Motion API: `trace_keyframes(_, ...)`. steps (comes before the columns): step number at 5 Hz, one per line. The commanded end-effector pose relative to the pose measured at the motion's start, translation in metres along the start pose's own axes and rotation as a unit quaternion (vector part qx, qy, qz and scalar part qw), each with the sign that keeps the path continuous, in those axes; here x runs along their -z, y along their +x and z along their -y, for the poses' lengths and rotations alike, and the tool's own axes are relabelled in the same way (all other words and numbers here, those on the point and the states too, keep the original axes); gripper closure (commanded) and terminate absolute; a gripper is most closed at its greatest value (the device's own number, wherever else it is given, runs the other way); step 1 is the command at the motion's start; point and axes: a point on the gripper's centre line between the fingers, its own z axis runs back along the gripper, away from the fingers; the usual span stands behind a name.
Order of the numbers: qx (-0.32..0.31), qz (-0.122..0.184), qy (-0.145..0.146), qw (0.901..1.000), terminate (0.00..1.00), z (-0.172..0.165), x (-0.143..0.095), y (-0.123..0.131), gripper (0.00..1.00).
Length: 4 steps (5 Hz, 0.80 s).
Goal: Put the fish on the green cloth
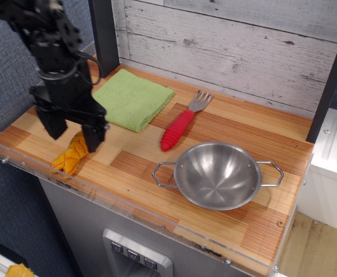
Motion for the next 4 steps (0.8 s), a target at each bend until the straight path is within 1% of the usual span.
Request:
trace_keyframes(1,0.022,-0.039,0.016,0.9989,0.00,-0.012,0.031,0.003,0.00)
trace_keyframes(2,0.010,-0.039,0.003,0.9992,0.00,-0.015,0.043,-0.004,0.00)
trace_keyframes(3,0.018,-0.037,0.006,0.9991,0.00,-0.010,0.037,-0.001,1.00)
trace_keyframes(4,0.033,-0.041,-0.010,0.9986,0.00,0.007,0.009,0.009,1.00)
